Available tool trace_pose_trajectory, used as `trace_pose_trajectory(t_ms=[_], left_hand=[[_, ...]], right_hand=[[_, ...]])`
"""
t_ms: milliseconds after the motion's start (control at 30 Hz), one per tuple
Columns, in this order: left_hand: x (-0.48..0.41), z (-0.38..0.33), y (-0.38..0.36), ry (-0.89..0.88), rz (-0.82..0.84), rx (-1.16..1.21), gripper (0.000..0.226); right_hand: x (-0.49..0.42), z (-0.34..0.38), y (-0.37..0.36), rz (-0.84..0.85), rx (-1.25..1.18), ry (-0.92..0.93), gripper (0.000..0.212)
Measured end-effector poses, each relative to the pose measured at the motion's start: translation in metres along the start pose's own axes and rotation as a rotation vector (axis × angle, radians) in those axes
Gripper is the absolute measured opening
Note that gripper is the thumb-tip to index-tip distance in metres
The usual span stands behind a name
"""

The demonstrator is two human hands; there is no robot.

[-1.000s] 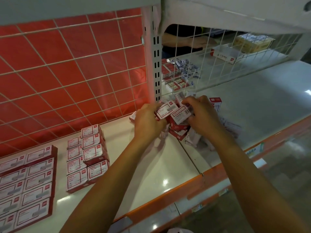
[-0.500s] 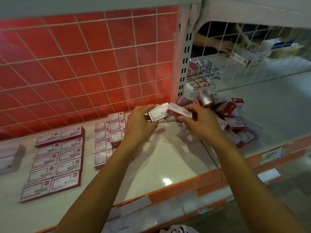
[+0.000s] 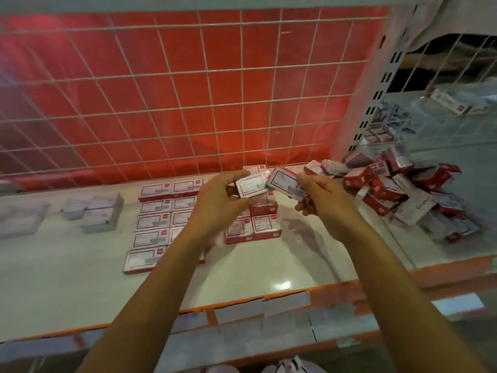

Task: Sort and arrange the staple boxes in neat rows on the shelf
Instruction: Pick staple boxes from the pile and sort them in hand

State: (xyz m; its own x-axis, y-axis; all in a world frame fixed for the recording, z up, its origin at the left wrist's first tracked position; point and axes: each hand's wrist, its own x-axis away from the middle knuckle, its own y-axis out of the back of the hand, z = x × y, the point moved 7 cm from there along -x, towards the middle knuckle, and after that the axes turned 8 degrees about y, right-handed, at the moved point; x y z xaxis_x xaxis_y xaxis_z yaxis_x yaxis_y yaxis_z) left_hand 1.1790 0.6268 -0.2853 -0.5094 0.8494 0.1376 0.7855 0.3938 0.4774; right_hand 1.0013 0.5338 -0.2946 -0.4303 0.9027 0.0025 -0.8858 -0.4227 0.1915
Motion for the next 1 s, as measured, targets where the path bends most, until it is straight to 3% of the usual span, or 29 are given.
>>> trace_pose_trajectory(t_ms=[300, 533, 767, 1000], left_hand=[[0.016, 0.046, 0.089, -0.01, 0.007, -0.067, 0.054], [0.022, 0.087, 0.139, 0.017, 0.013, -0.121, 0.056], [0.027, 0.117, 0.168, 0.054, 0.01, -0.164, 0.047], [0.016, 0.122, 0.167, 0.052, -0.02, -0.345, 0.043]], right_hand=[[0.015, 0.022, -0.094, 0.104, 0.112, 0.07, 0.023], [0.027, 0.024, -0.156, 0.129, 0.335, 0.085, 0.06], [0.024, 0.027, -0.202, 0.17, 0.594, 0.181, 0.045], [0.007, 0.012, -0.205, 0.164, 0.773, 0.106, 0.053]])
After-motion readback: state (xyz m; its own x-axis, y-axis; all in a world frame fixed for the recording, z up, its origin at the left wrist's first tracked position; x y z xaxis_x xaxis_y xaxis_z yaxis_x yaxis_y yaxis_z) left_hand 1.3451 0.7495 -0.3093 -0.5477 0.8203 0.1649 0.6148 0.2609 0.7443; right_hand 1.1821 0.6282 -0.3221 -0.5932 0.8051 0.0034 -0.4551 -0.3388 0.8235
